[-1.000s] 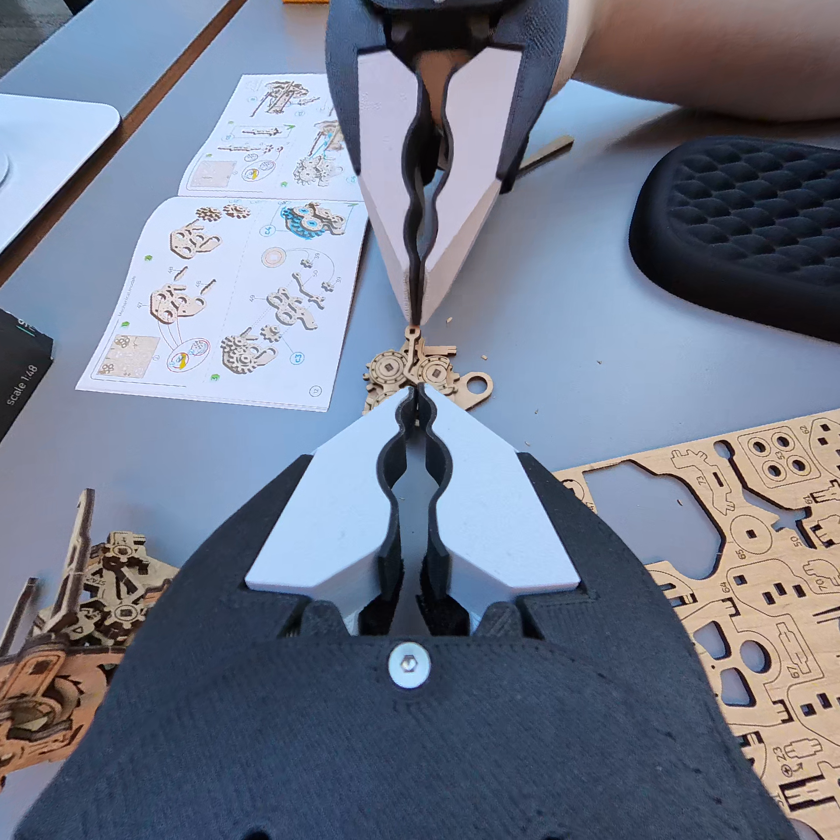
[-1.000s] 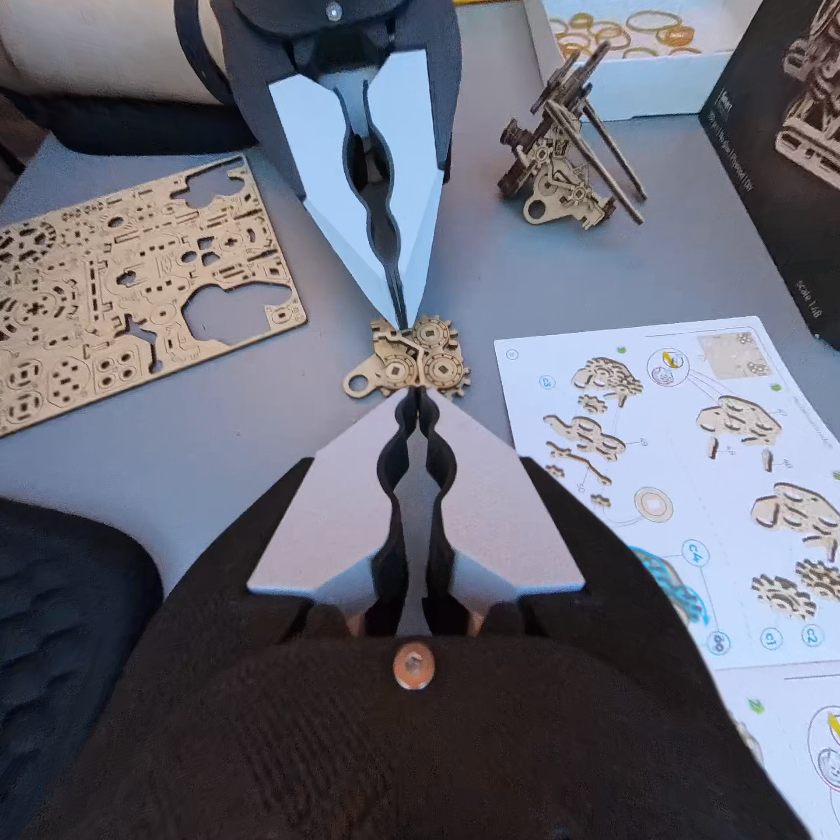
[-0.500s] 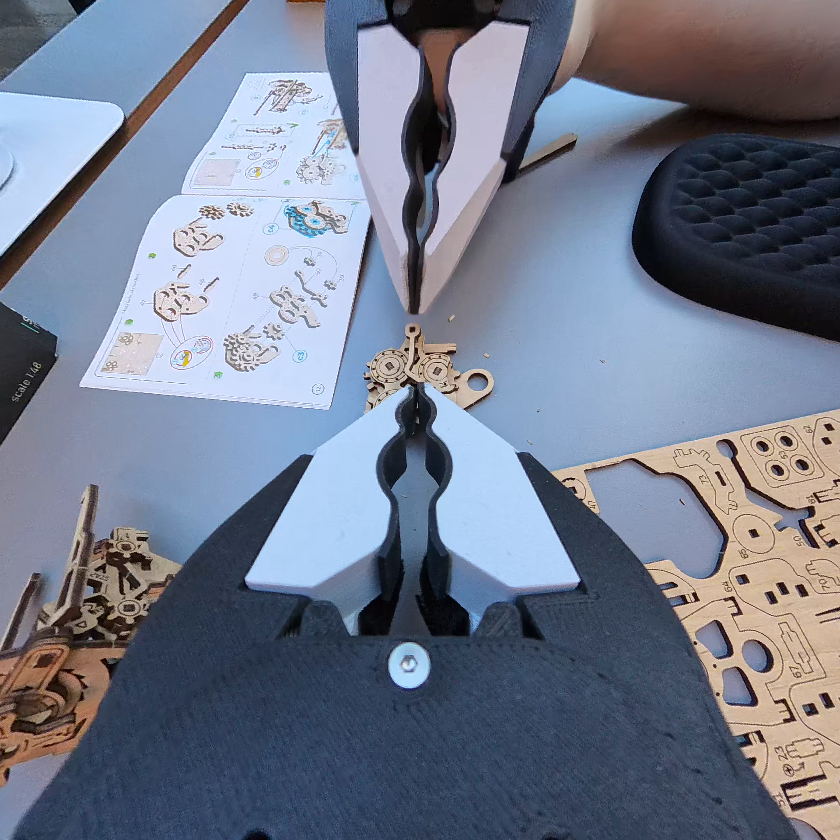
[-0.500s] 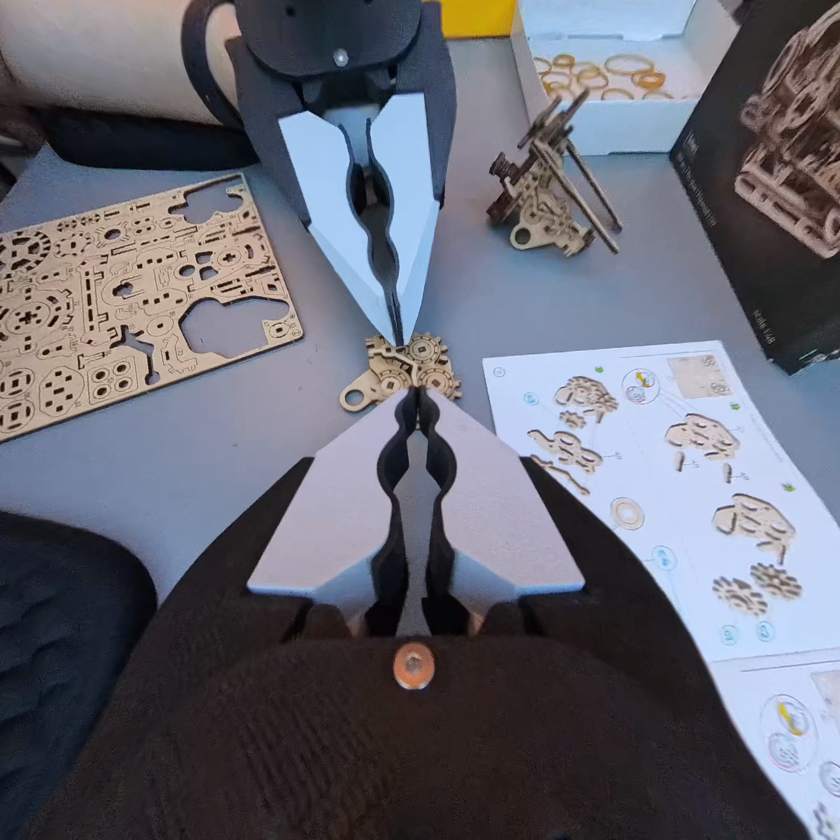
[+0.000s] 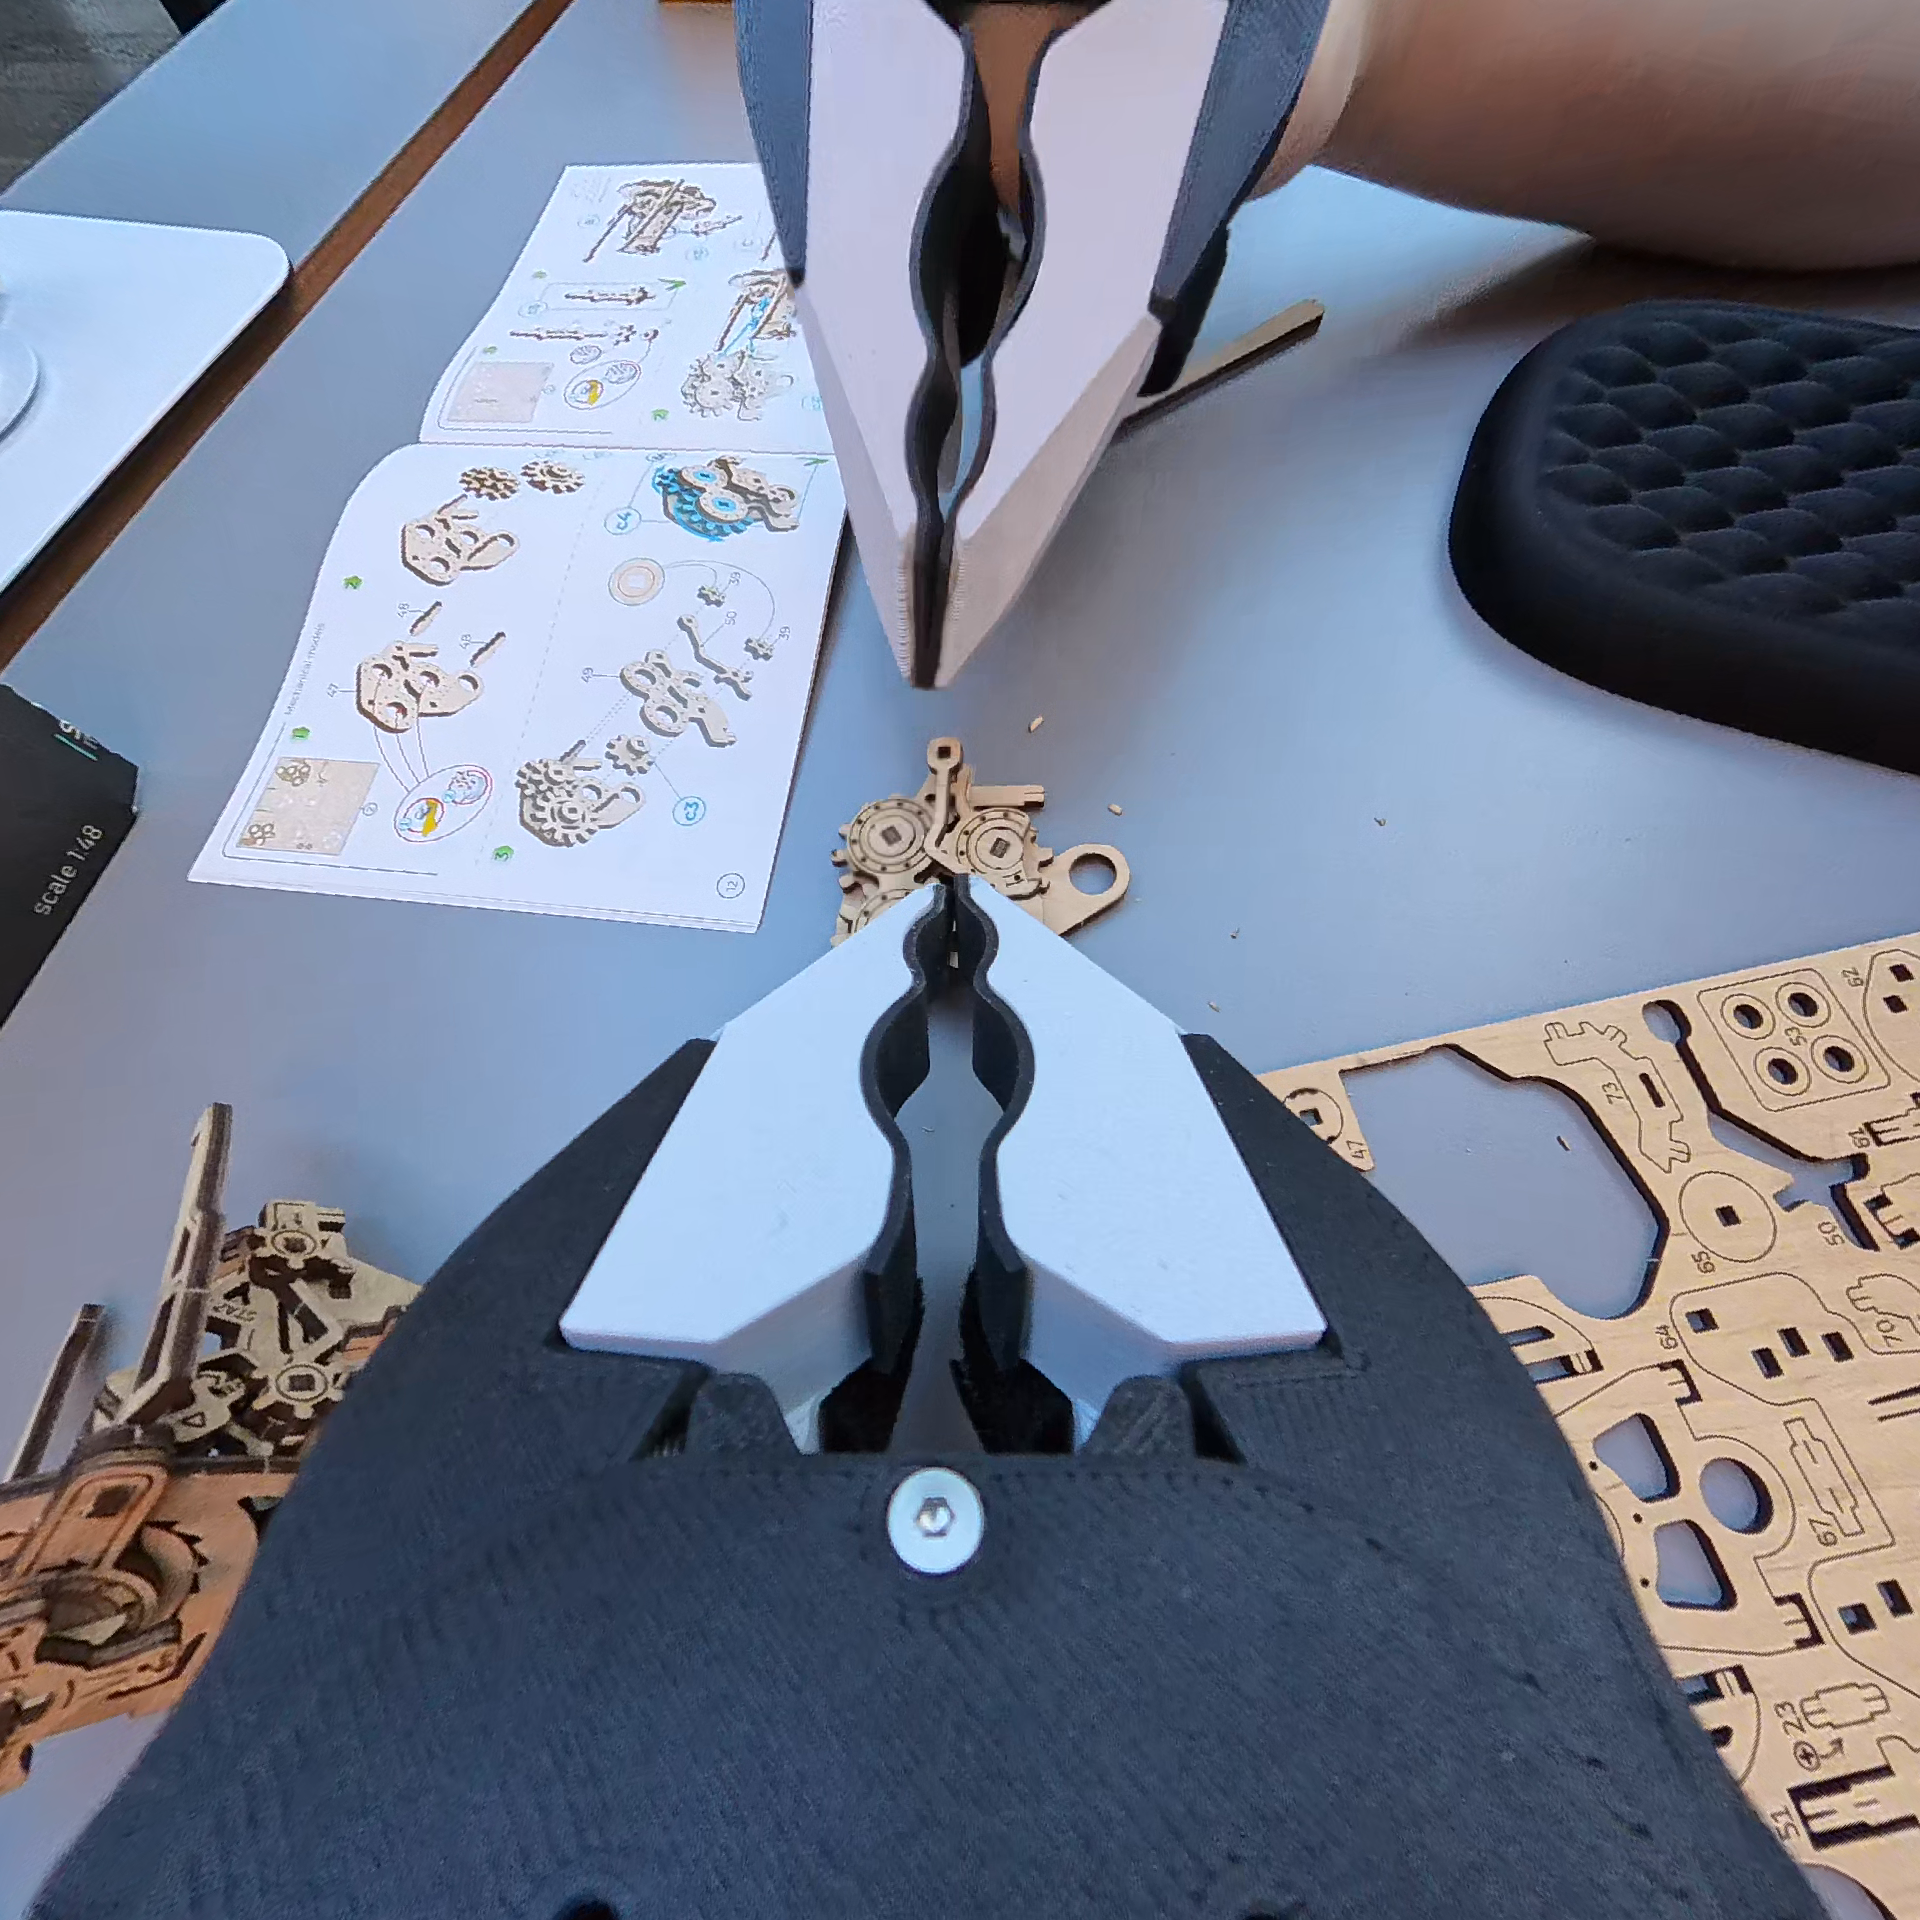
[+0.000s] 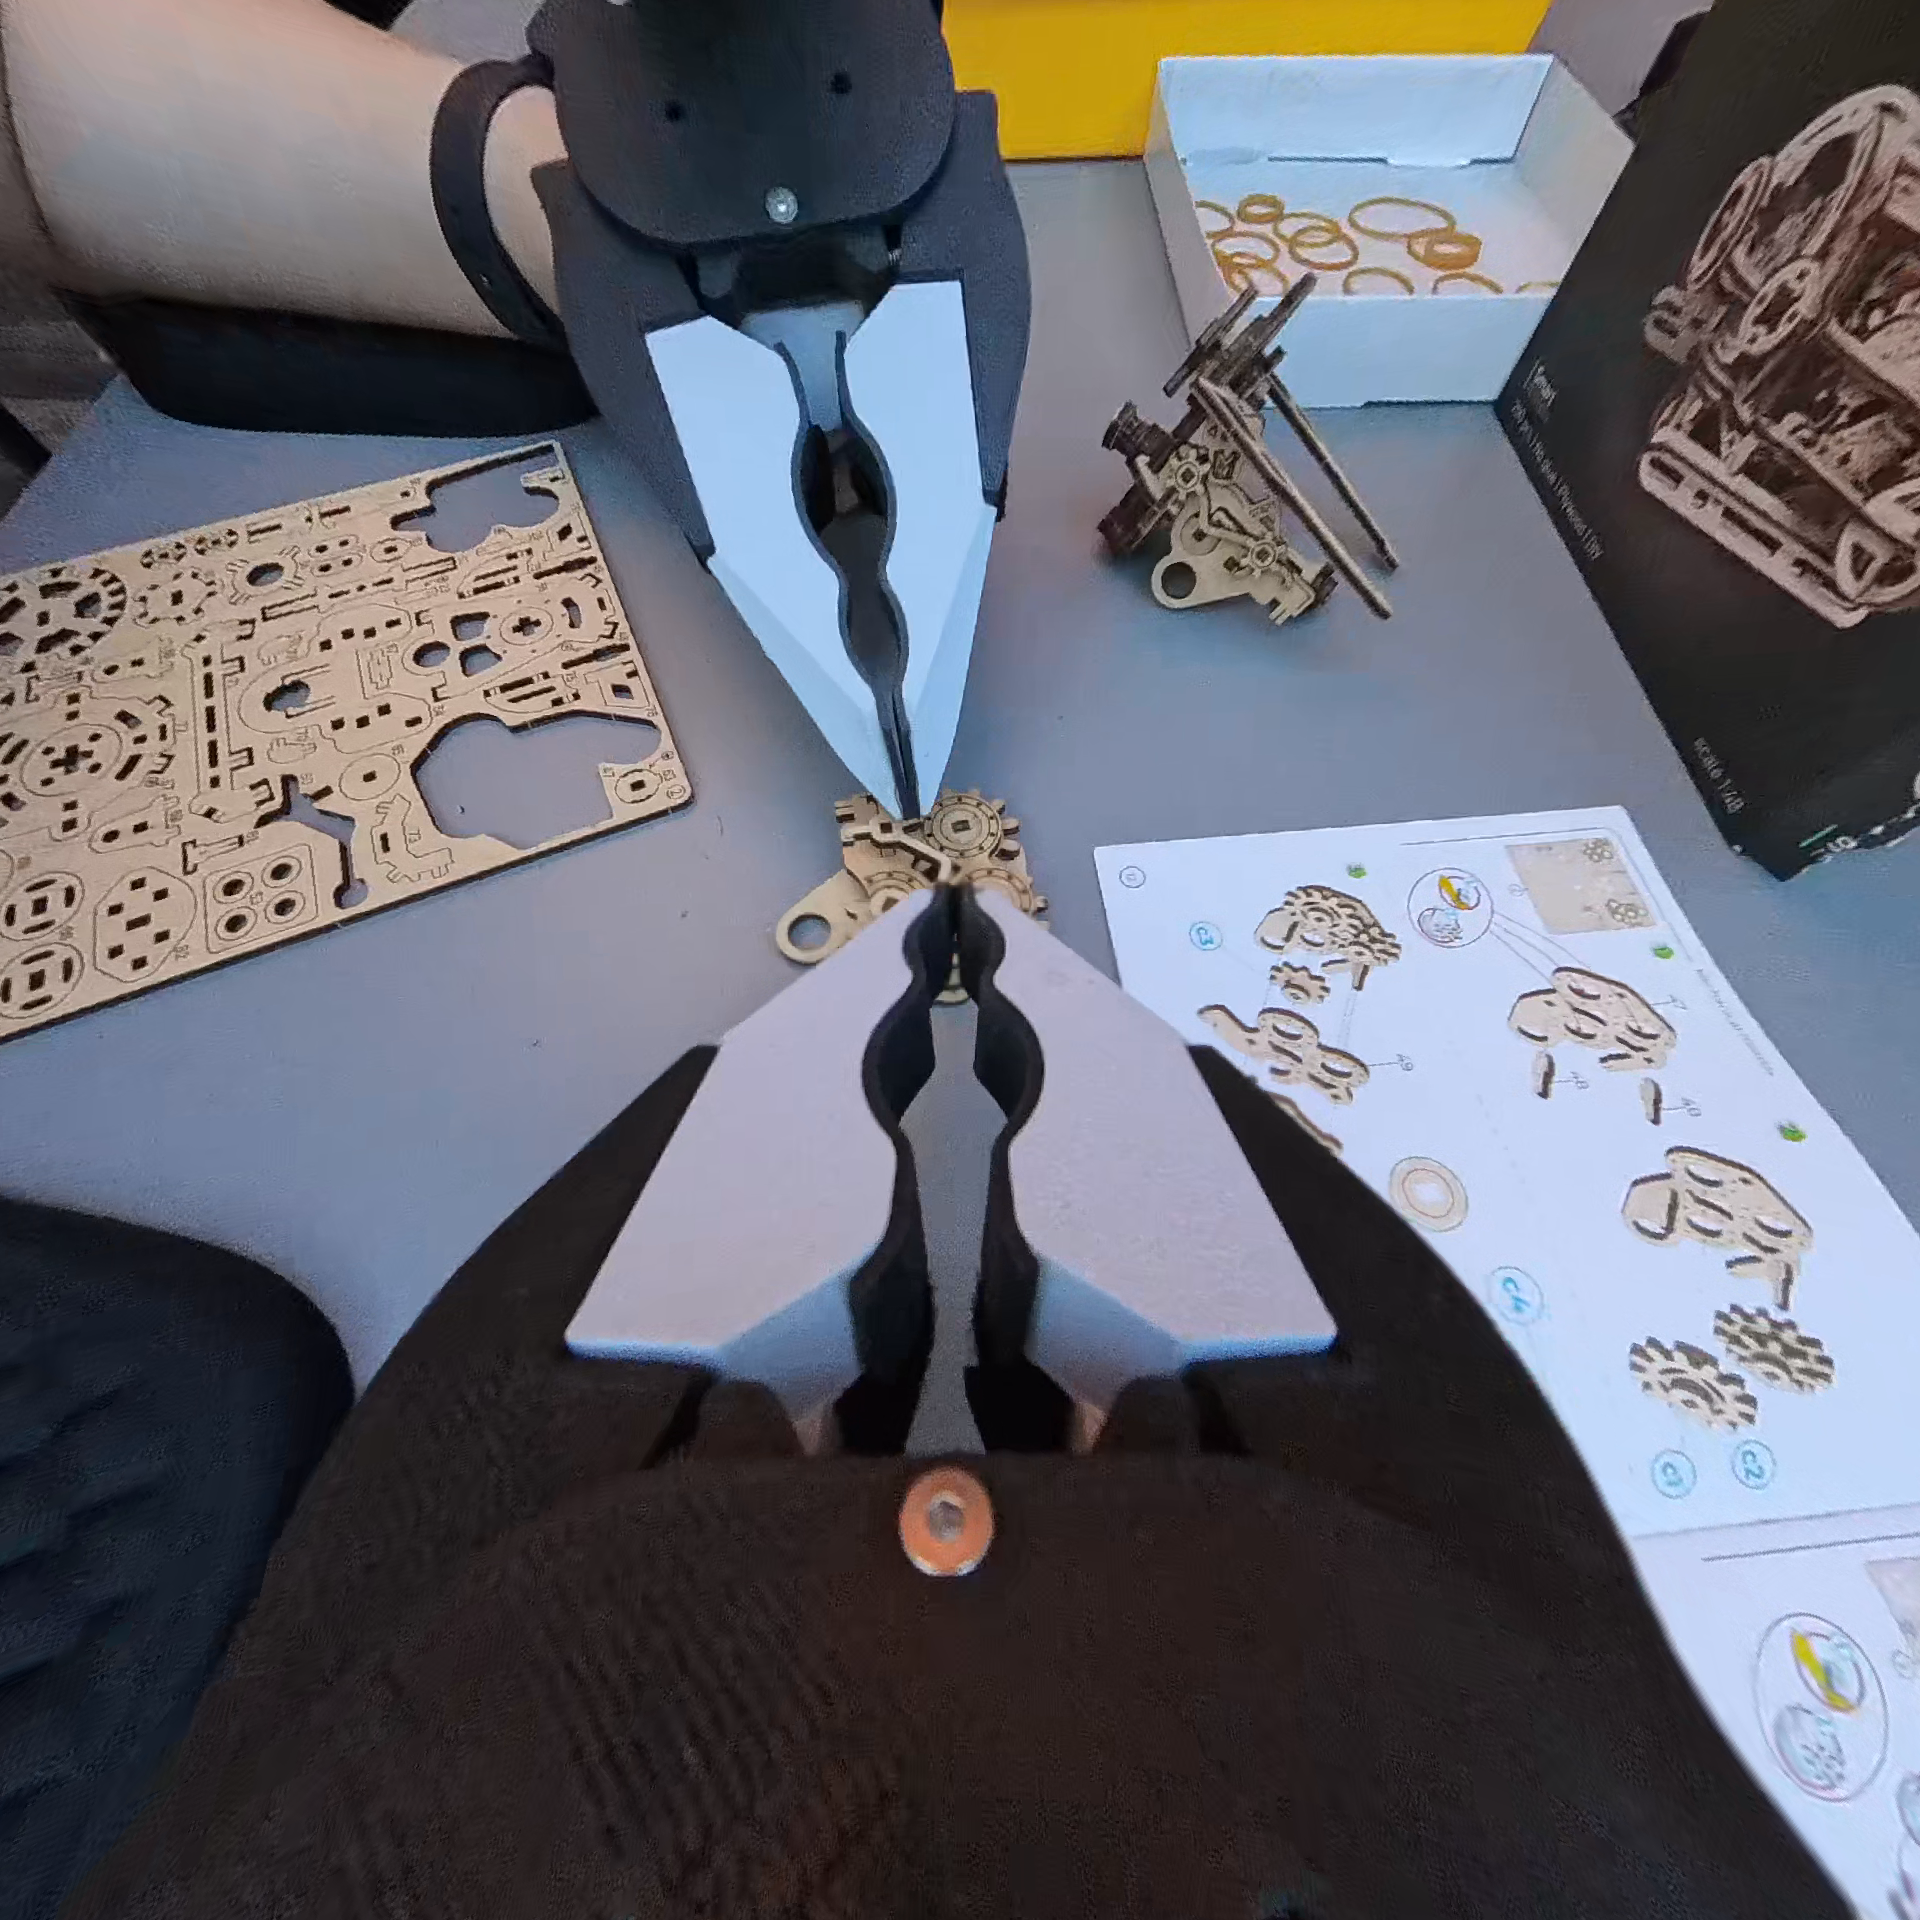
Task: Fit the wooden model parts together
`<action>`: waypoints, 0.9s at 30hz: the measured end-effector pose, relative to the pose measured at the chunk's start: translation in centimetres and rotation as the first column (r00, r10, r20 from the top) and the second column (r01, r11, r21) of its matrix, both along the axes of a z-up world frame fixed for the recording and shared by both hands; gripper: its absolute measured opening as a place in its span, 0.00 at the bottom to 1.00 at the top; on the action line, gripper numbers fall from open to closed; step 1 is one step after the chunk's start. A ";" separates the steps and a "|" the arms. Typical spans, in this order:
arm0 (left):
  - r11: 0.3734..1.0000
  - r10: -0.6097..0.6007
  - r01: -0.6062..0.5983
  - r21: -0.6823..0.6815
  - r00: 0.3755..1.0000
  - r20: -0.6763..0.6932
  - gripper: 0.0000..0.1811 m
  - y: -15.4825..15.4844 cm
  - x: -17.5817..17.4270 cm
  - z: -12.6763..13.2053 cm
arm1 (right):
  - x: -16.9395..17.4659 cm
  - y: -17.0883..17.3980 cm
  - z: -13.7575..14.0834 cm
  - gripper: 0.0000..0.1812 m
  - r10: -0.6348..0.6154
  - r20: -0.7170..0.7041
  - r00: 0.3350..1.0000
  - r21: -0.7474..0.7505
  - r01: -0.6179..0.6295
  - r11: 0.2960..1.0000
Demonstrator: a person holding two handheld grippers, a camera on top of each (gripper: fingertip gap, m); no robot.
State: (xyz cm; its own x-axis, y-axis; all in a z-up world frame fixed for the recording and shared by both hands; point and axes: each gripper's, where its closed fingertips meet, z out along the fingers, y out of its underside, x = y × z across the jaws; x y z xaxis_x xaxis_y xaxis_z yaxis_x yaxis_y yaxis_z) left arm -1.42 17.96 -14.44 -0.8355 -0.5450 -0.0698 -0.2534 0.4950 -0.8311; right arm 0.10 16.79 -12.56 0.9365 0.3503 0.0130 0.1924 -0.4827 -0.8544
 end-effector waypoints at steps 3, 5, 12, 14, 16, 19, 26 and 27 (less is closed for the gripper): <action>1.000 0.000 0.000 0.002 1.000 0.001 0.00 0.0 0.0 0.0 | 0.0 -0.1 -1.4 0.00 -0.007 -0.044 0.999 -0.044 0.005 0.999; 1.000 0.001 -0.001 0.003 1.000 0.002 0.00 0.0 0.0 0.0 | -0.2 0.0 -0.2 0.00 0.003 -0.009 1.000 0.004 -0.003 1.000; 1.000 -0.001 0.001 0.004 1.000 0.003 0.00 0.0 0.0 0.0 | -0.2 0.2 -0.1 0.00 -0.005 -0.013 1.000 0.008 0.005 1.000; 1.000 -0.001 0.001 0.001 1.000 0.000 0.00 0.0 0.0 0.0 | 0.1 0.2 -1.5 0.00 -0.019 -0.054 0.998 -0.025 0.017 1.000; 1.000 0.000 0.000 0.001 1.000 -0.001 0.00 0.0 0.0 0.0 | -0.1 0.1 -0.6 0.00 -0.008 -0.009 1.000 -0.016 0.008 1.000; 1.000 0.000 0.000 0.002 1.000 0.000 0.00 0.0 0.0 0.0 | 0.2 0.0 -2.3 0.00 -0.024 -0.013 1.000 -0.078 0.023 0.997; 0.982 0.047 -0.050 -0.183 0.999 -0.024 0.01 1.6 0.2 3.6 | -0.7 0.4 0.6 0.00 0.011 -0.040 0.999 0.044 -0.009 0.999; 0.973 0.039 -0.048 -0.225 0.998 -0.044 0.01 1.9 0.0 4.3 | -0.9 0.4 0.7 0.00 0.023 -0.023 0.999 0.055 -0.022 0.998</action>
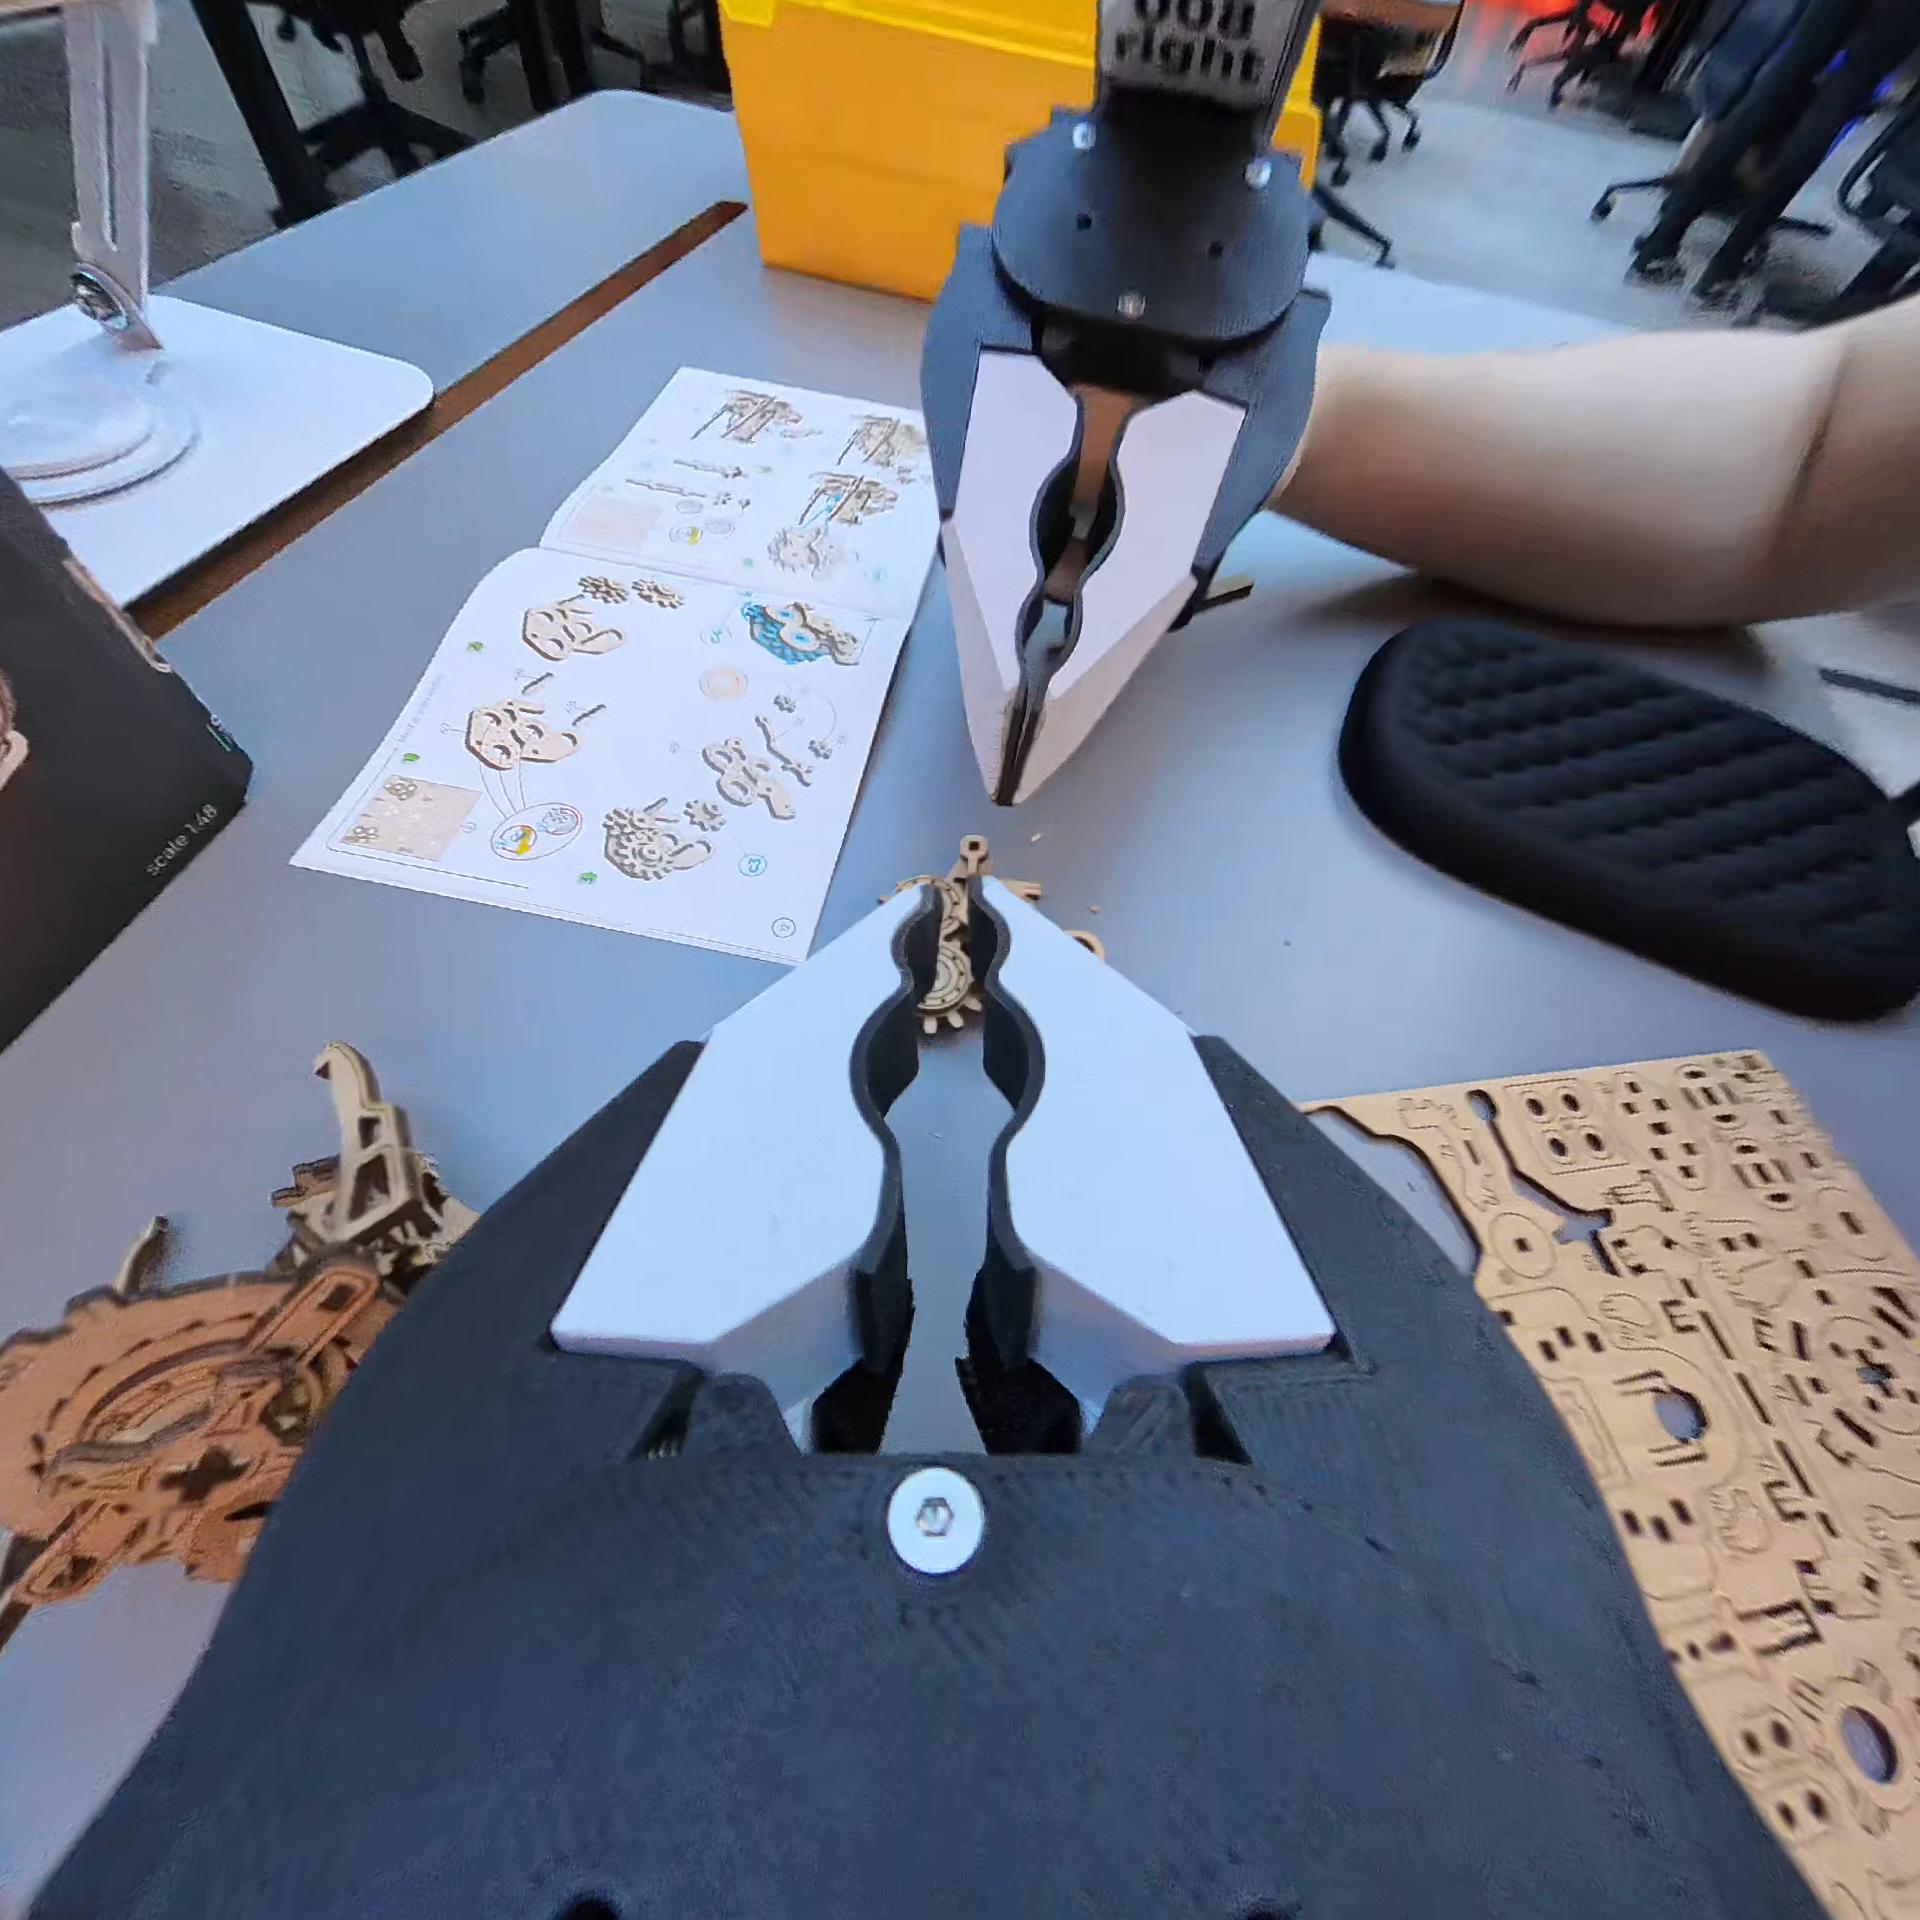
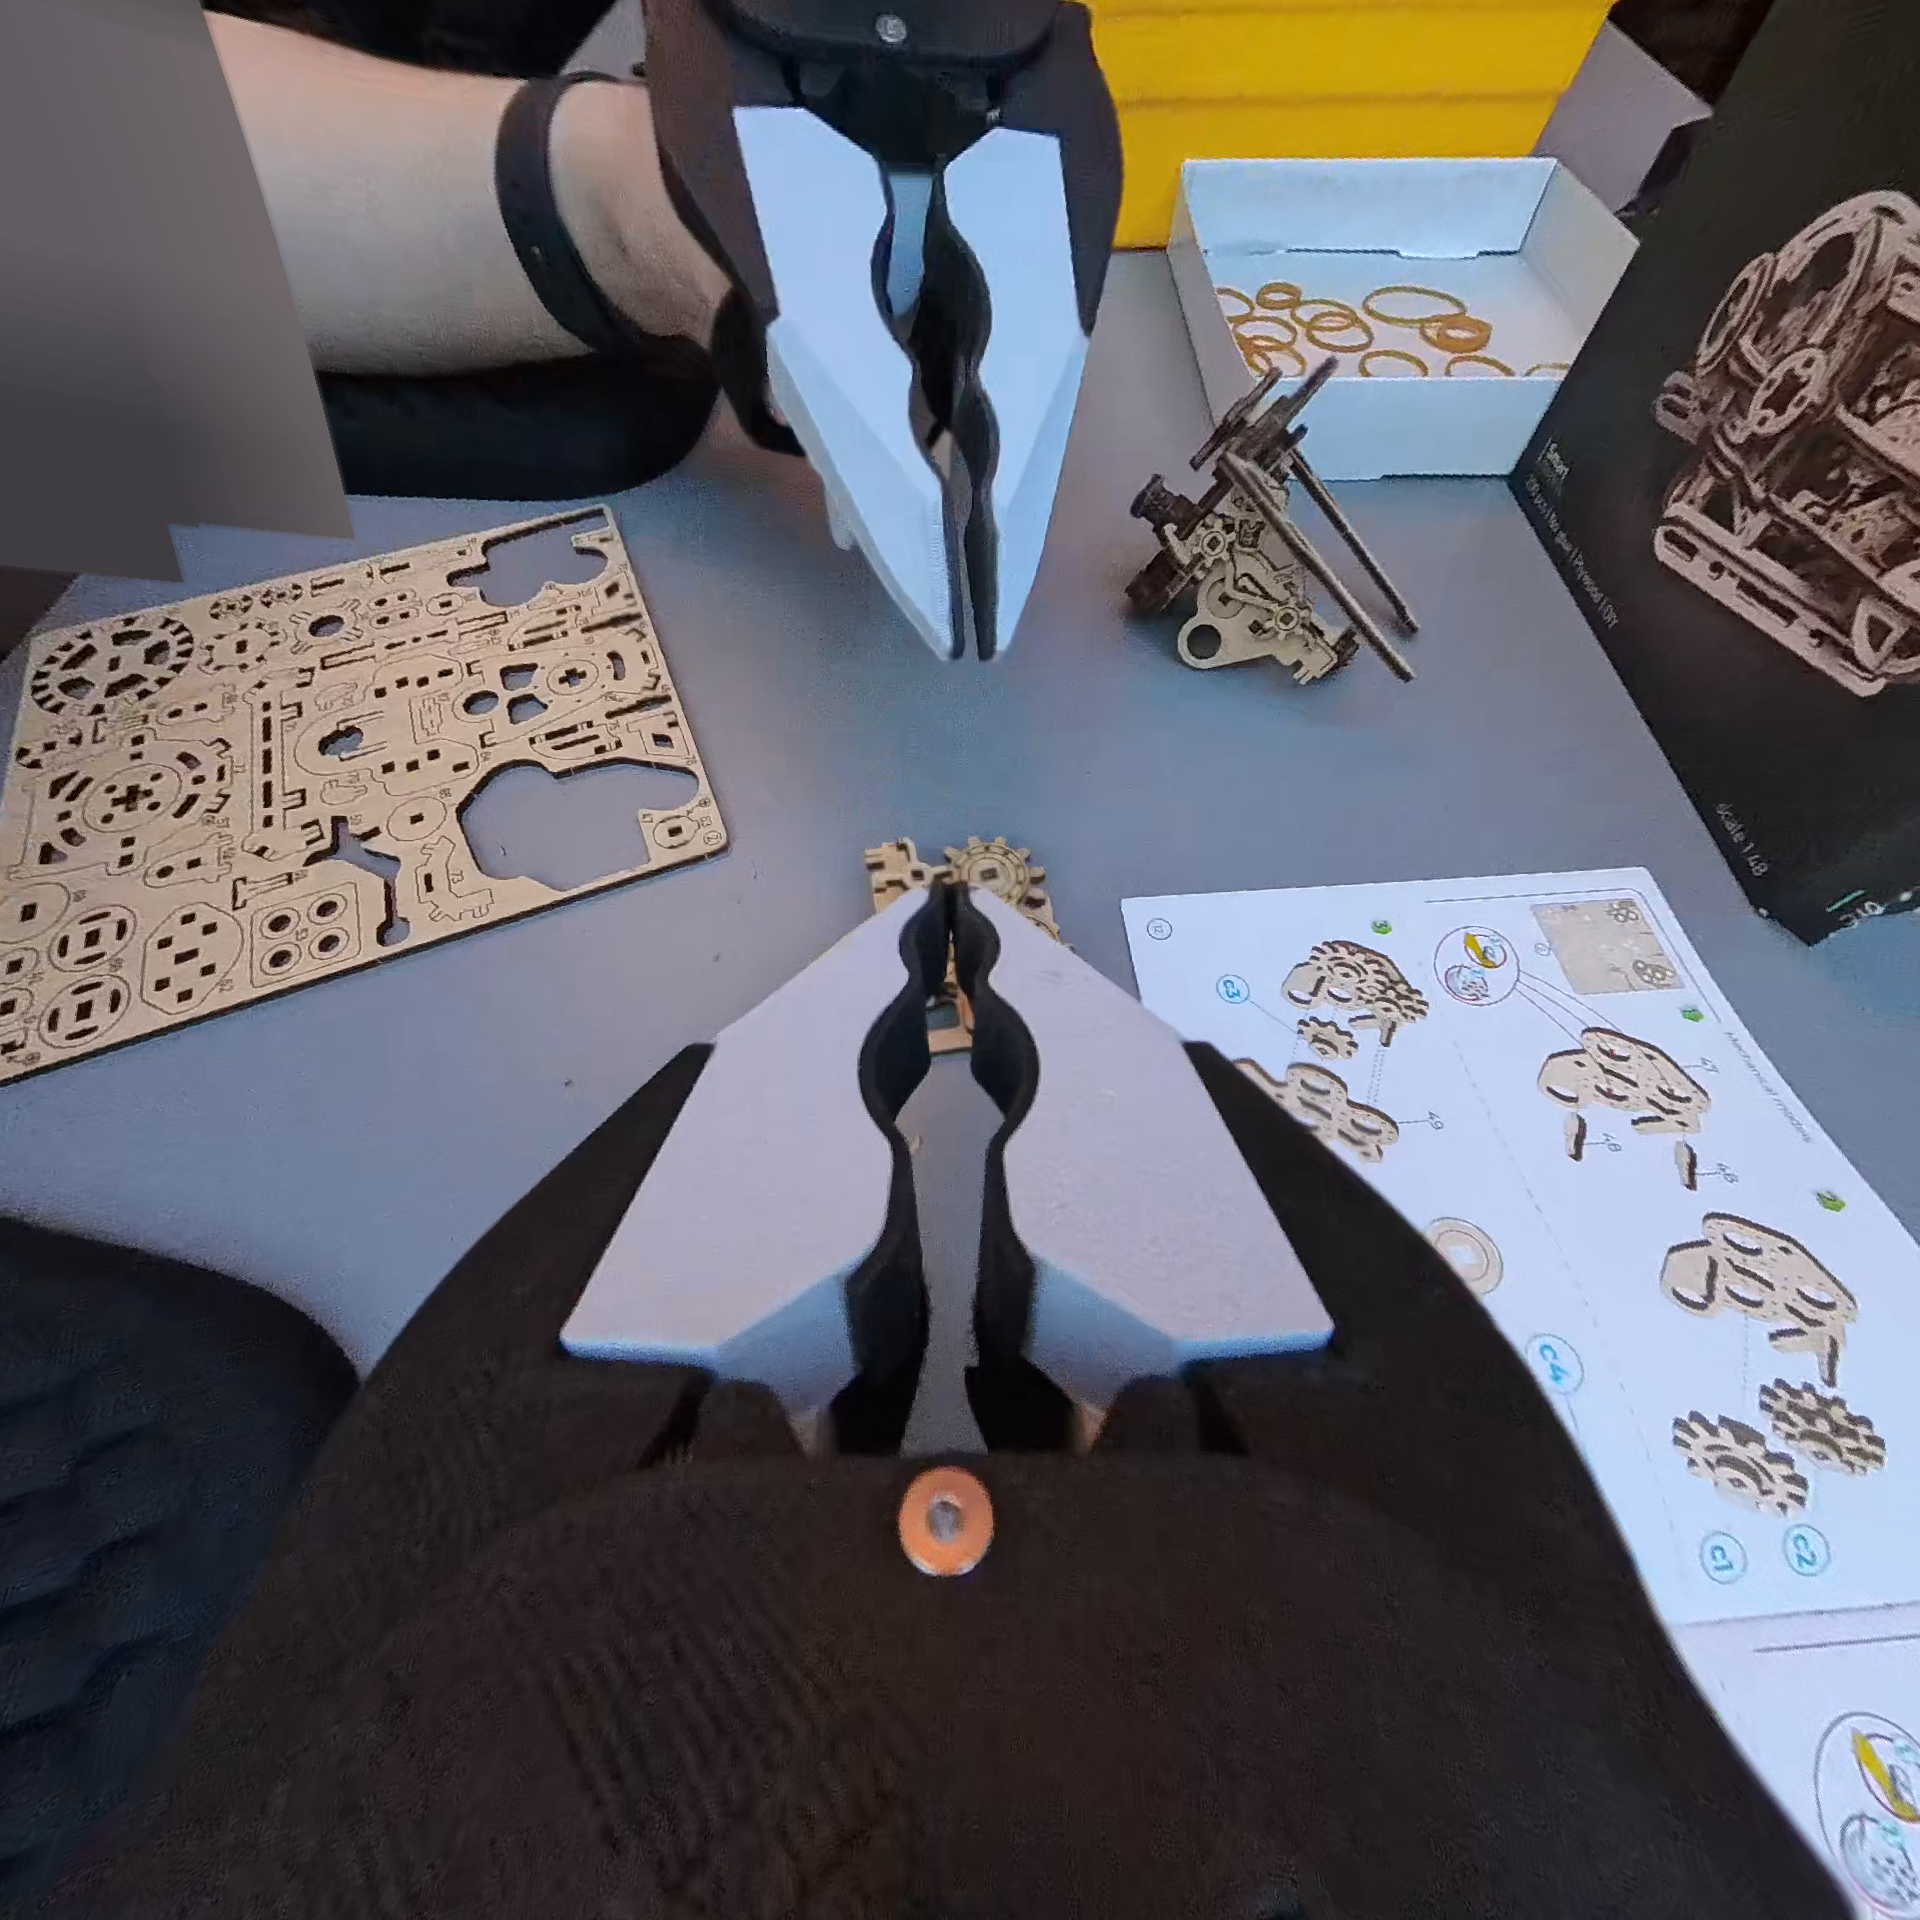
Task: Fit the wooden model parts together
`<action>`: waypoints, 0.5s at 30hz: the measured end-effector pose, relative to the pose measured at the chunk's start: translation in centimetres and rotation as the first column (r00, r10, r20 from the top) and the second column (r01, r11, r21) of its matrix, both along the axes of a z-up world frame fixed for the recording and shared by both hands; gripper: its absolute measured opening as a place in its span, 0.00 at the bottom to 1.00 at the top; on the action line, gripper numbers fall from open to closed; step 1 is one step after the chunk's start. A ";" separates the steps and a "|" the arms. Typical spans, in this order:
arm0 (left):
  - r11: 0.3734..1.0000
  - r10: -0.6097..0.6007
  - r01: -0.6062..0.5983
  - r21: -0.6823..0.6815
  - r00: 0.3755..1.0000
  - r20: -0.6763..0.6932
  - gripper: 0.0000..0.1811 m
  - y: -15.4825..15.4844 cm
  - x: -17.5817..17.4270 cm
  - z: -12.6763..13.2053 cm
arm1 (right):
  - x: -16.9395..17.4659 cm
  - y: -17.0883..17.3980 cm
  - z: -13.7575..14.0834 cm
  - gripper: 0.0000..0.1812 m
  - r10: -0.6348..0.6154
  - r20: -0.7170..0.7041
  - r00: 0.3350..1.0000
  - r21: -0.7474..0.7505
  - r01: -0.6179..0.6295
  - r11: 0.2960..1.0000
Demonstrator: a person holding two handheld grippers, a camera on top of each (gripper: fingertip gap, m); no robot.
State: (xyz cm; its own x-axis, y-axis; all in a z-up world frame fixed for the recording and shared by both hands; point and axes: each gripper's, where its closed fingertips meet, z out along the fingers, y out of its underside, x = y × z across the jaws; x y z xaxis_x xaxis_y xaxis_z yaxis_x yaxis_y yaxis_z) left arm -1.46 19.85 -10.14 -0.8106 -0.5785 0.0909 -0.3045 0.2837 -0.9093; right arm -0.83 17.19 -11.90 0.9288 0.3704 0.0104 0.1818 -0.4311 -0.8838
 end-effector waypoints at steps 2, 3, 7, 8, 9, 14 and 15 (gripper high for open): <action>1.000 -0.007 0.007 -0.013 1.000 -0.030 0.02 0.5 -0.3 0.2 | -0.8 0.2 0.0 0.00 0.028 0.010 1.000 0.010 -0.028 1.000; 1.000 -0.008 0.008 0.007 0.999 -0.046 0.03 0.6 -0.4 -0.2 | -1.0 0.4 -0.2 0.00 0.026 0.006 1.000 -0.002 -0.026 1.000; 0.998 -0.039 0.045 0.040 0.989 -0.144 0.03 -0.3 -0.9 -2.5 | -1.2 1.0 -0.7 0.01 -0.047 -0.057 0.997 -0.075 0.042 0.996; 0.997 -0.042 0.051 0.054 0.985 -0.168 0.03 -0.4 -1.0 -3.1 | -1.1 1.1 -0.8 0.01 -0.090 -0.055 0.994 -0.094 0.084 0.992; 0.996 -0.042 0.055 0.069 0.983 -0.180 0.03 -0.5 -1.1 -3.6 | -0.9 1.0 -1.2 0.02 -0.132 -0.042 0.990 -0.130 0.125 0.984; 0.993 -0.055 0.075 0.089 0.978 -0.201 0.05 -1.3 -1.2 -4.5 | -0.9 0.6 -2.2 0.07 -0.247 0.001 0.969 -0.214 0.242 0.947; 0.992 -0.065 0.086 0.094 0.977 -0.204 0.05 -1.4 -1.4 -4.7 | -1.2 0.5 -2.3 0.08 -0.251 -0.006 0.968 -0.225 0.244 0.943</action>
